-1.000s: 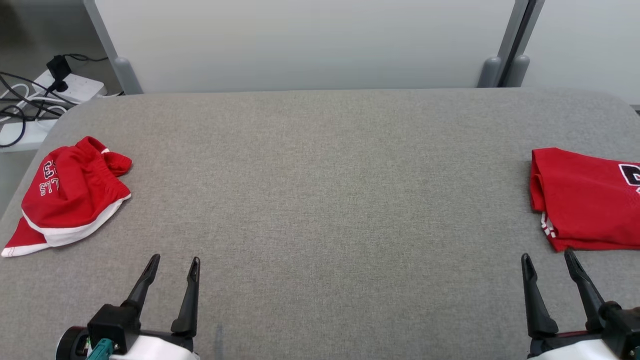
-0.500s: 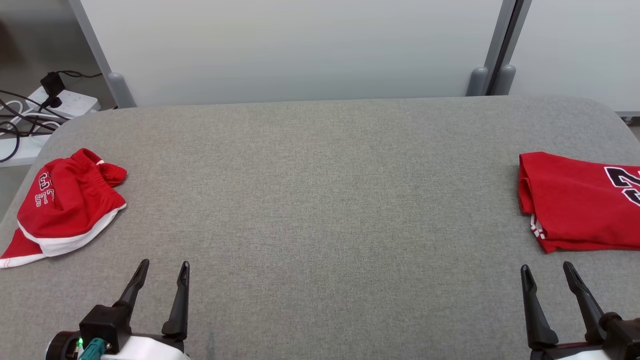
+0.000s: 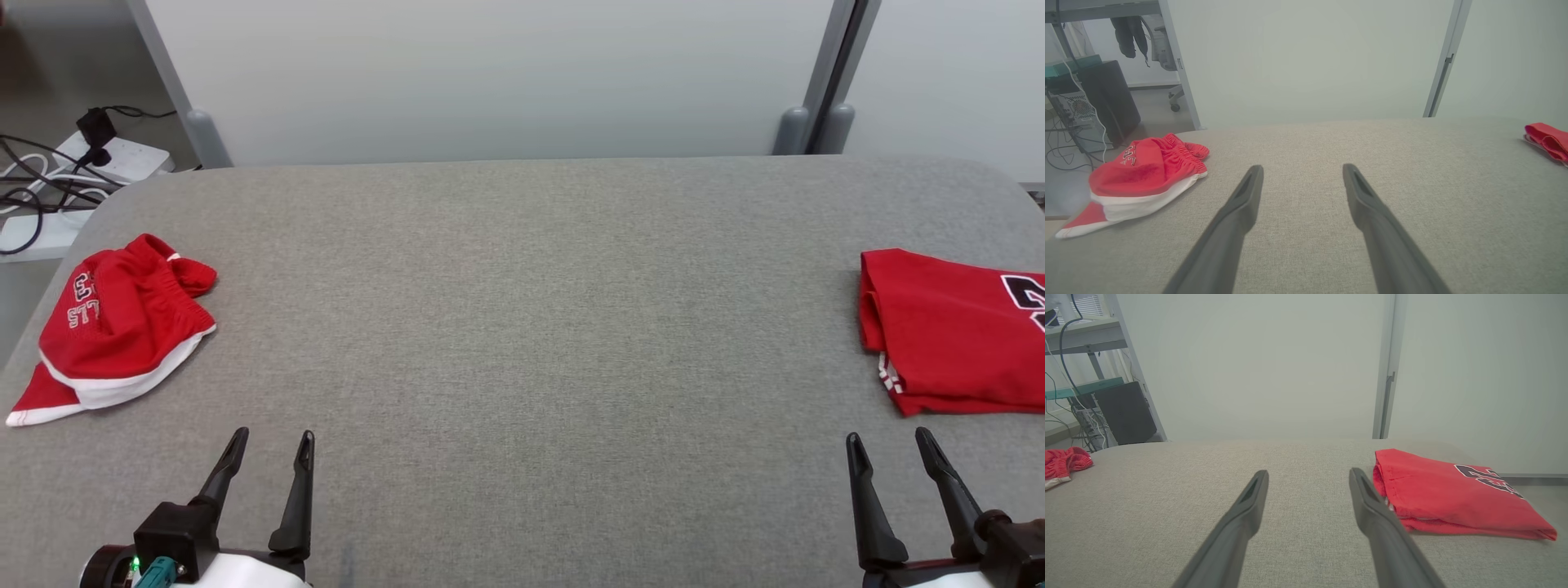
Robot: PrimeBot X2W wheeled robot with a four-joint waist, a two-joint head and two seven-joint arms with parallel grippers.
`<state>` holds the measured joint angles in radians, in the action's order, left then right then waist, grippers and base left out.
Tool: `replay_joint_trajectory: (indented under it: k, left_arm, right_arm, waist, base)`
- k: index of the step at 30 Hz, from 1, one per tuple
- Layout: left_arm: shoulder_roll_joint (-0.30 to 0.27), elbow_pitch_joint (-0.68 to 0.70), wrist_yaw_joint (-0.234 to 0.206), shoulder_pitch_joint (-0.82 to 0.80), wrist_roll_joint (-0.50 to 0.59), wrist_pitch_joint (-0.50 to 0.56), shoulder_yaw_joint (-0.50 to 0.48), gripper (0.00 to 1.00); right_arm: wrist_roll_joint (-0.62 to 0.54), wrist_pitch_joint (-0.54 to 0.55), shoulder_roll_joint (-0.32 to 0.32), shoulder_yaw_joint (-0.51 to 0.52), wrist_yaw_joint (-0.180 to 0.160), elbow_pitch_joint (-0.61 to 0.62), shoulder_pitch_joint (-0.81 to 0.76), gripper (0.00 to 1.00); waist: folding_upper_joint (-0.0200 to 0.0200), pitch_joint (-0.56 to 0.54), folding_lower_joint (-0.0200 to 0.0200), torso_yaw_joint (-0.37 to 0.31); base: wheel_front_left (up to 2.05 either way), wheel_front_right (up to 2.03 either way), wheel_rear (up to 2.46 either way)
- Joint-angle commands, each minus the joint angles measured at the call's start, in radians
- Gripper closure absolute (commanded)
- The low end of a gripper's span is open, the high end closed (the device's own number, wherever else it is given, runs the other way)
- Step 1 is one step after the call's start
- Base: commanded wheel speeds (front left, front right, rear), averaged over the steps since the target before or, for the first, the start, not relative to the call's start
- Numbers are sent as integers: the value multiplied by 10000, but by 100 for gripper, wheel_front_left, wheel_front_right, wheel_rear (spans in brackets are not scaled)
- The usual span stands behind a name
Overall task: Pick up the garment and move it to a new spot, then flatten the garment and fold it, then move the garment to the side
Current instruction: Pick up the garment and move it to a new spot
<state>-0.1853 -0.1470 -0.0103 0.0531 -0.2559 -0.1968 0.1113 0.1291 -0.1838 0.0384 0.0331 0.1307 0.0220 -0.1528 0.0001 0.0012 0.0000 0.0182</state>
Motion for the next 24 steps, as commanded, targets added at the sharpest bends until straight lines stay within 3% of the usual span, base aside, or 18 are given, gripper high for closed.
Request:
replay_joint_trajectory:
  k: [1, 24]
  left_arm:
    - [-222, 265, -122, -438, -69, -56, -332, 0]
    - [-373, 542, -490, -221, -384, -98, -620, 0]
  right_arm:
    - [99, -14, 118, -176, 0, 348, 241, 0]
    - [270, 14, 118, -572, 0, 447, 315, 0]
  waist:
    - [-1, 15, 0, 139]
    - [-1, -166, 0, 3691]
  base:
    - [0, 0, 0]
    - [0, 0, 0]
